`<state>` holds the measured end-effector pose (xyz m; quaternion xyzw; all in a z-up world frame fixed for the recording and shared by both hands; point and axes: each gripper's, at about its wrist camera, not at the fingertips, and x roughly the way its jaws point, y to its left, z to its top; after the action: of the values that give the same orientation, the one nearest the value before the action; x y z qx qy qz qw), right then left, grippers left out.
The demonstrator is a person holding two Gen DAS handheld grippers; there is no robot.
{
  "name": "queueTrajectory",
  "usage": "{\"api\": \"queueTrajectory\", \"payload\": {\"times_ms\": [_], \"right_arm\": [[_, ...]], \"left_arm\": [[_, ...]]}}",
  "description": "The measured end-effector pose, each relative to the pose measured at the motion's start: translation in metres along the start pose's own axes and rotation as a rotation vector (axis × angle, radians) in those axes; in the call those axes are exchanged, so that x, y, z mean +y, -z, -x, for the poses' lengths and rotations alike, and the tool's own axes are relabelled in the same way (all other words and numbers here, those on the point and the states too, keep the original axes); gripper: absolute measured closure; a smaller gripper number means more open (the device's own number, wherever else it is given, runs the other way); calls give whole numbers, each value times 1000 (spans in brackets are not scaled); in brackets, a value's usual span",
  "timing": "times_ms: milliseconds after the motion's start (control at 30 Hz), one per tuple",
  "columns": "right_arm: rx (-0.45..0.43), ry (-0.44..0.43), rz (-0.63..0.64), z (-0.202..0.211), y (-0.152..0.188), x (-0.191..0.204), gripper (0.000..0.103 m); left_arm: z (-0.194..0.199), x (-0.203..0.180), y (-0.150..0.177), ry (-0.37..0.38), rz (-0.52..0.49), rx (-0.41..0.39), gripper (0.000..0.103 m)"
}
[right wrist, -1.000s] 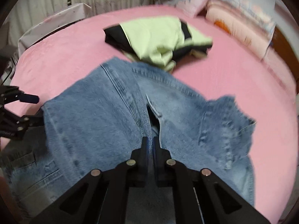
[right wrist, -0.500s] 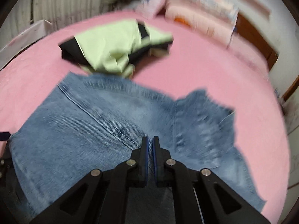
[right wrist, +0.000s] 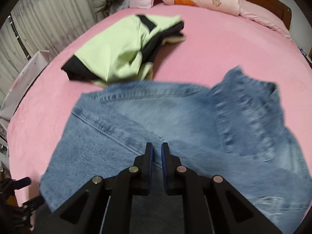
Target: Fold large clothes
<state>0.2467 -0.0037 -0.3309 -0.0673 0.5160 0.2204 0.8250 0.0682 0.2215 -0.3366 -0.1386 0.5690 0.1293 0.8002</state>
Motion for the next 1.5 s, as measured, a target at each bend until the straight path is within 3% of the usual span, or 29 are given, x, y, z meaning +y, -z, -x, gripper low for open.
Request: {"api": "queueTrajectory", "payload": {"times_ms": [133, 200, 367, 567, 700, 733, 800, 900, 1000, 1067, 1100, 1233, 1500], "right_arm": [[-7, 52, 25, -12, 8, 12, 92], [4, 30, 10, -3, 6, 11, 92], [-38, 24, -32, 48, 20, 4, 92], [-44, 17, -133, 86, 70, -9, 92], [37, 83, -170, 71, 109, -22, 92], [52, 121, -177, 68, 121, -32, 99], [38, 141, -198, 72, 142, -49, 103], [50, 255, -233, 81, 156, -70, 103], [58, 186, -324, 96, 167, -95, 103], [67, 169, -338, 109, 167, -99, 103], [67, 174, -329, 117, 165, -96, 97], [37, 156, -300, 154, 157, -86, 97], [4, 76, -289, 247, 146, -62, 95]], "left_arm": [[4, -7, -11, 18, 4, -20, 31], [7, -12, -16, 26, -1, -33, 31], [16, -30, -28, 62, -24, -75, 31], [2, -71, -33, 121, -109, -87, 31], [-23, -97, -22, 70, -209, -49, 31], [-34, -99, -19, 36, -232, -27, 30], [-46, -101, -13, 8, -272, -24, 29], [-45, -103, -14, -3, -285, -24, 27], [-41, -104, -16, -7, -280, -1, 27], [-30, -103, -17, -16, -264, 17, 28], [-24, -105, -19, -14, -257, 14, 28], [24, -100, -15, 5, -224, -11, 27], [156, -92, -8, 36, -170, -121, 16]]}}
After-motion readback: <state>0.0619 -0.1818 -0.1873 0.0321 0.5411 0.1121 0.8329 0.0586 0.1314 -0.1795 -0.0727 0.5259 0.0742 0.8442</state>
